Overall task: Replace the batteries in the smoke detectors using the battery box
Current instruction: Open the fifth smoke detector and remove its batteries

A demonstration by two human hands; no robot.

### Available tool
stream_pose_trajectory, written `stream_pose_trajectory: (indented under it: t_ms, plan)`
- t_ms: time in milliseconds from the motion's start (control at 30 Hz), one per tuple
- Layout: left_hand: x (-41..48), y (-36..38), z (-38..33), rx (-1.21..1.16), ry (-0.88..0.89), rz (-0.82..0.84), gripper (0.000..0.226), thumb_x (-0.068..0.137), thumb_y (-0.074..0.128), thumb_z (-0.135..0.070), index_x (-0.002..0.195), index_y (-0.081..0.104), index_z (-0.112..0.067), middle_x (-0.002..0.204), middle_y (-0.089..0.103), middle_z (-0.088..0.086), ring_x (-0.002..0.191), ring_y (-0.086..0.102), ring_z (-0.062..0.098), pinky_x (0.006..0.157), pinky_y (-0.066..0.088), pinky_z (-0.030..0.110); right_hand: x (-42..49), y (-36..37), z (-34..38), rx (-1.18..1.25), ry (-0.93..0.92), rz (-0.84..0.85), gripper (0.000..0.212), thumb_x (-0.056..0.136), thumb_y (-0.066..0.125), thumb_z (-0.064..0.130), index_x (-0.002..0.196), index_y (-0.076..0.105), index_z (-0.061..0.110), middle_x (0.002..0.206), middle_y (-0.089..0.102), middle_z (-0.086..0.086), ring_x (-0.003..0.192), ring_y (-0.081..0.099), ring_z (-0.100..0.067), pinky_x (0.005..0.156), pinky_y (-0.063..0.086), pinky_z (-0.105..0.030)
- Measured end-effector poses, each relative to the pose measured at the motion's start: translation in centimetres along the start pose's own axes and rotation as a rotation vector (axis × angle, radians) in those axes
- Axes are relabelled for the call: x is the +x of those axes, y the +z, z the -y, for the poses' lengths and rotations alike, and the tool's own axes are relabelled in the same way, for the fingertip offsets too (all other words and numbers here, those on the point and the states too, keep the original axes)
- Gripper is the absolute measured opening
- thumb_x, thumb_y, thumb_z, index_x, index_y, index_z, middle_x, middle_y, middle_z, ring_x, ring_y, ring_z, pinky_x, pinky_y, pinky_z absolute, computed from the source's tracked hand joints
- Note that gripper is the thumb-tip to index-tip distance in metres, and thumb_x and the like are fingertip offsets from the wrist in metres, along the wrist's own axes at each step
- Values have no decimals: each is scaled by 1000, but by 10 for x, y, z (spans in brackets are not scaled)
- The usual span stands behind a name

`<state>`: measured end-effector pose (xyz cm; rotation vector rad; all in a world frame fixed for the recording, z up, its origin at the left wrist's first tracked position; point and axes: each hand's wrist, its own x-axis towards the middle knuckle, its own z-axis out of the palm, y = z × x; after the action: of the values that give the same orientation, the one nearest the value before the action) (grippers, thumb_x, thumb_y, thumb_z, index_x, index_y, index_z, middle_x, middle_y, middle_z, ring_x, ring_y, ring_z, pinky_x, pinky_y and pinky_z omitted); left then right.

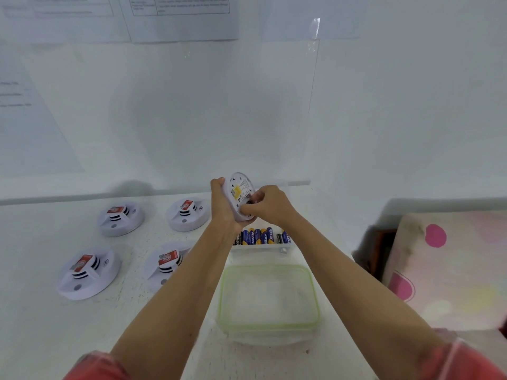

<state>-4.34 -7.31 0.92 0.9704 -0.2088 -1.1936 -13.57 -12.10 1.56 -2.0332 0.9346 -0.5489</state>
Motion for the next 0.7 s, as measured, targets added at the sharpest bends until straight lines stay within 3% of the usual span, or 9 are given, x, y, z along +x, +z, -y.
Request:
stream_pose_trajectory:
  t_ms: [300, 433, 567, 700]
  plan:
    - [3, -1, 0, -14, 31, -19, 40, 85, 36, -49, 83, 56, -14, 79, 52, 6, 75, 51, 18, 71, 43, 30, 6, 4, -3, 138, 39, -28, 28, 70, 73, 16, 59, 48, 15, 72, 56, -5, 55, 46, -7, 49, 35, -20]
    - [4, -3, 0, 8, 34, -20, 40, 84, 37, -49, 84, 57, -14, 79, 53, 5, 74, 51, 17, 70, 43, 31, 9, 5, -4, 148, 57, -12, 31, 69, 74, 19, 56, 45, 16, 72, 57, -8, 60, 50, -13, 52, 37, -24]
    - [6, -3, -2, 54, 59, -37, 41, 84, 37, -49, 92, 59, -15, 85, 55, 6, 79, 52, 19, 71, 45, 32, 11, 1, -1, 170, 83, 10, 36, 72, 73, 18, 52, 43, 16, 70, 59, -7, 74, 58, -19, 65, 42, -33]
    - [5, -1, -3, 56, 71, -49, 47, 86, 37, -49, 108, 58, -14, 95, 57, 9, 85, 53, 22, 72, 47, 34, 15, -3, 2, 211, 103, -80, 40, 73, 72, 14, 48, 41, 14, 70, 52, -16, 71, 54, -24, 67, 41, -33]
